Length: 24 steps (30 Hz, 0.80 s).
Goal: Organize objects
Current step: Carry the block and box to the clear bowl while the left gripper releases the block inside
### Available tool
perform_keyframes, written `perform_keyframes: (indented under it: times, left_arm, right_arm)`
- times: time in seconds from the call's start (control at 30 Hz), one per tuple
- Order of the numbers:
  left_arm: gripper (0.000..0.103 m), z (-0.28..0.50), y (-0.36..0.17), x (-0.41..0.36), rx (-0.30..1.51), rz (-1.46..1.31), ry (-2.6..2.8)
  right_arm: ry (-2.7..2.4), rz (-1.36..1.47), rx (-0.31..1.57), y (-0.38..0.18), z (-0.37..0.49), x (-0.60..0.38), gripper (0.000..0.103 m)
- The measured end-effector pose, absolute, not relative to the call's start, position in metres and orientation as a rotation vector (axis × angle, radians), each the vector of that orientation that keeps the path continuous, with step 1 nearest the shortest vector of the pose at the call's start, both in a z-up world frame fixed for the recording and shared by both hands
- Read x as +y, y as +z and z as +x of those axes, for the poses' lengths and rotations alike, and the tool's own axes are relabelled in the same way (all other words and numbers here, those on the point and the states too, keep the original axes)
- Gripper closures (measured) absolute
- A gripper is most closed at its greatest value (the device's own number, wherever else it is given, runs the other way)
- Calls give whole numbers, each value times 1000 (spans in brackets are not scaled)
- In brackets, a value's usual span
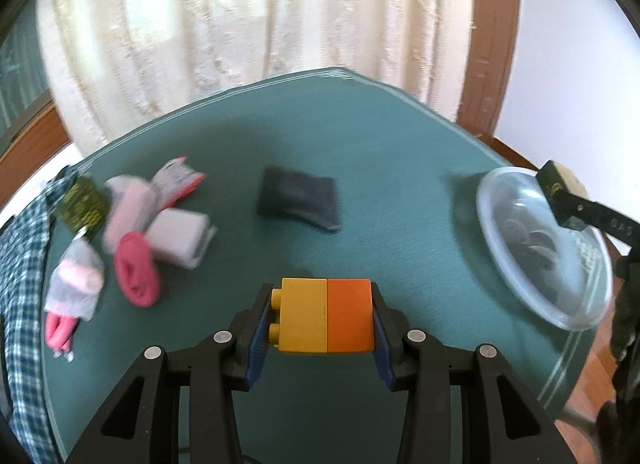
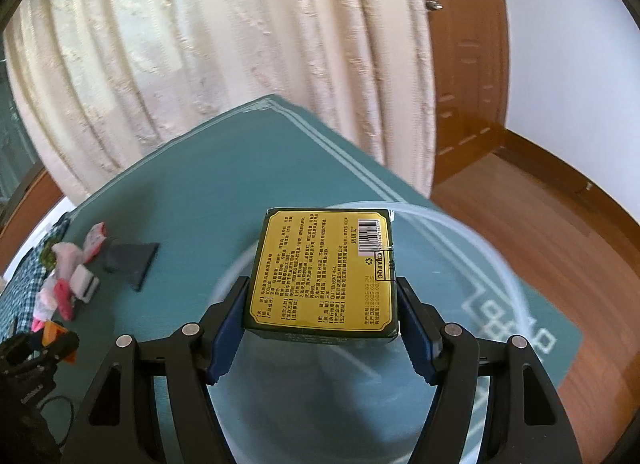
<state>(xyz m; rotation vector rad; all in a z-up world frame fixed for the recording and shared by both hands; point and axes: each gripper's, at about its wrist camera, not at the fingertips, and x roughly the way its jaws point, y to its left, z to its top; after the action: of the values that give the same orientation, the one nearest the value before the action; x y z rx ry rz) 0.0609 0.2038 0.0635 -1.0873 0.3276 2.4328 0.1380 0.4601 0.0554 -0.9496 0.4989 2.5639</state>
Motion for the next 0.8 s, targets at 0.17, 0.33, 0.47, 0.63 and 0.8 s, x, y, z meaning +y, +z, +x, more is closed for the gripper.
perform_keyframes:
  times: [0.17,0.33,0.47,0.63,0.8]
  left_arm:
    - [57,60,66,239,350,-1057,2355]
    - [57,64,65,275,387,-1034,2260]
    - [57,67,66,301,413,-1000,2207]
    - [57,58,65,328,402,-1001,2125]
    - [57,45,60,346,393,-991,2066]
  right_arm:
    - [2533,-948,526,52,144,481,33]
    - [2525,-969,527,49,146,496,33]
    - [2523,-979,525,49,146,503,33]
    - [2523,-995,527,46,144,509,33]
    - [2524,-1007,516,43,141,514,33]
